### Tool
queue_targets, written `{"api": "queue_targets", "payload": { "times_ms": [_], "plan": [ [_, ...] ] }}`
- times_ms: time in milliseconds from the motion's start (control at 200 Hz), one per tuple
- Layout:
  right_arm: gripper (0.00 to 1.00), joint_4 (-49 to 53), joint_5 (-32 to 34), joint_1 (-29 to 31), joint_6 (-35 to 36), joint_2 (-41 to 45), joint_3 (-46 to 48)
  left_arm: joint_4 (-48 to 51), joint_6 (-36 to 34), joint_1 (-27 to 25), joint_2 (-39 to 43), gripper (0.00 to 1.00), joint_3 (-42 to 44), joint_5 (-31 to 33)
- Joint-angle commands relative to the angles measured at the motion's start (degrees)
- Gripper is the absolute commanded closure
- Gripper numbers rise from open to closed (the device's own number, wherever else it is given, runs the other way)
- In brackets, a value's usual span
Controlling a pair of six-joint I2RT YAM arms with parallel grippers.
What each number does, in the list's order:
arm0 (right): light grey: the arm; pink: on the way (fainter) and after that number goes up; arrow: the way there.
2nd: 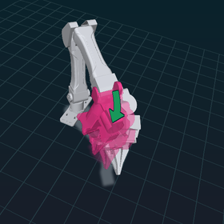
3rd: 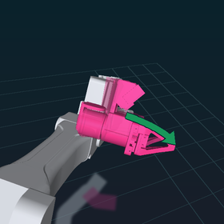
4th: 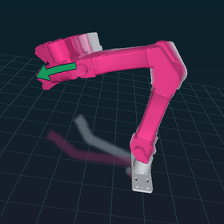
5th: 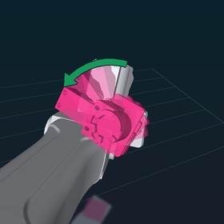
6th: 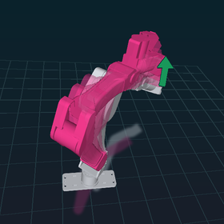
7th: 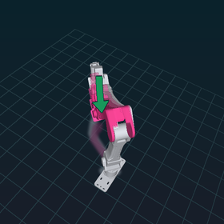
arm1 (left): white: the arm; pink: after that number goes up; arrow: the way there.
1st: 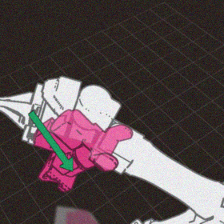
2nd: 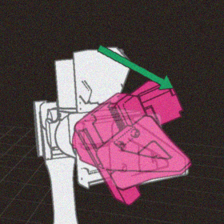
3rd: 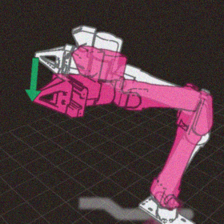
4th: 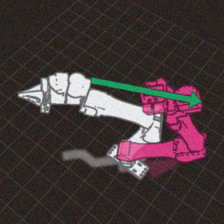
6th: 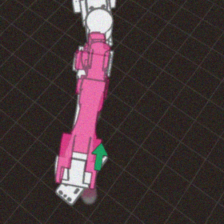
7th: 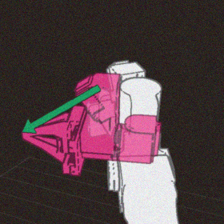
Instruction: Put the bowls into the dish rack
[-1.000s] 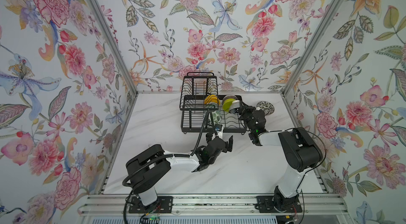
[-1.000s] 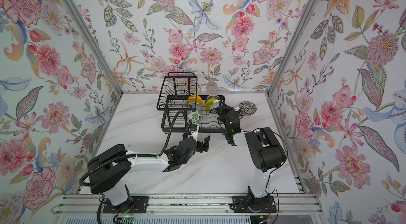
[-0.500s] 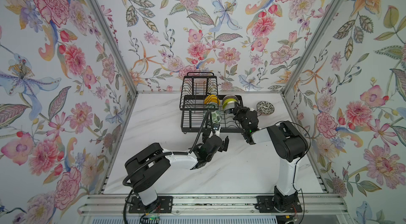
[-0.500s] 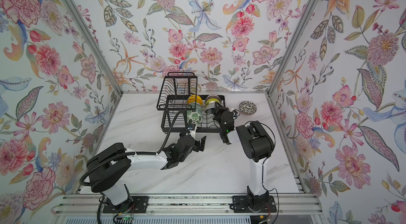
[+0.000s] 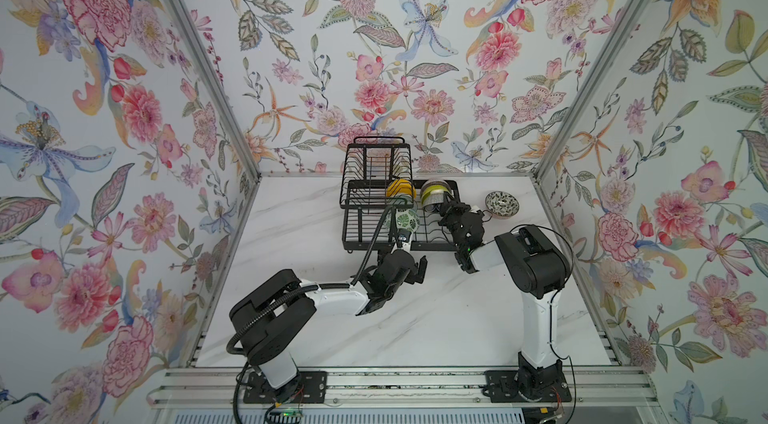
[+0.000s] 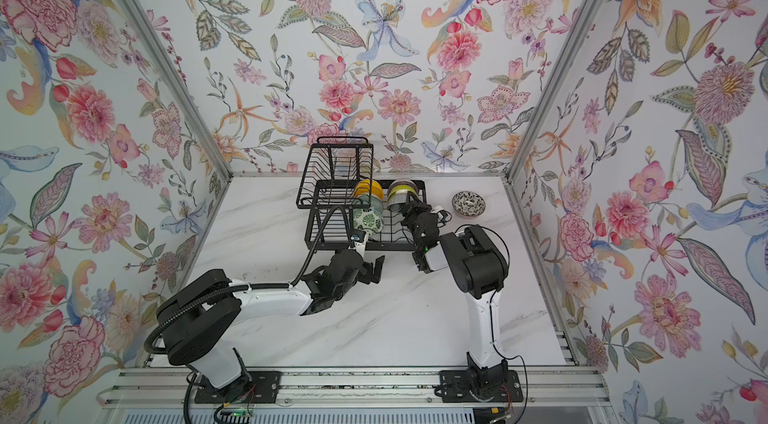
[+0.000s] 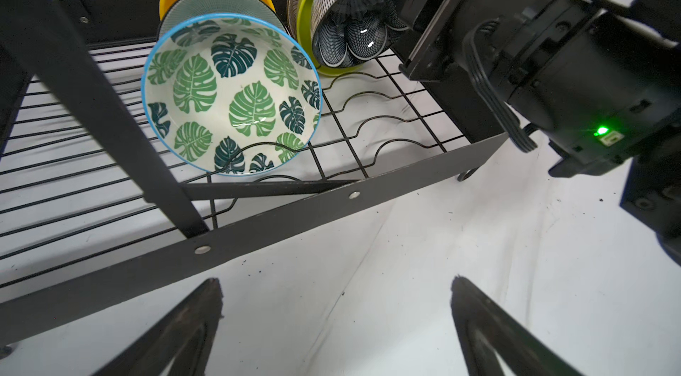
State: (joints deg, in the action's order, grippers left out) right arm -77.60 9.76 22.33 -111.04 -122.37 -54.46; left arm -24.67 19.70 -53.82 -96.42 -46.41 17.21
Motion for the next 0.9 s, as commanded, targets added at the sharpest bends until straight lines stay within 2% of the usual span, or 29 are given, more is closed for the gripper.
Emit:
{"api": "queue_targets", "payload": {
  "times_ms": [0, 896],
  "plan": [
    [1.0, -7.47, 2.33, 0.66, -1.78, -1.84, -2.35, 1.2, -0.28, 0.98, 1.73, 0.01, -0.82, -1.74],
    [1.0, 3.79, 2.97, 1.75, -4.6, 1.55, 1.13, 1.64, 1.4, 2.67, 2.6, 0.01, -0.35, -2.74]
  ]
}}
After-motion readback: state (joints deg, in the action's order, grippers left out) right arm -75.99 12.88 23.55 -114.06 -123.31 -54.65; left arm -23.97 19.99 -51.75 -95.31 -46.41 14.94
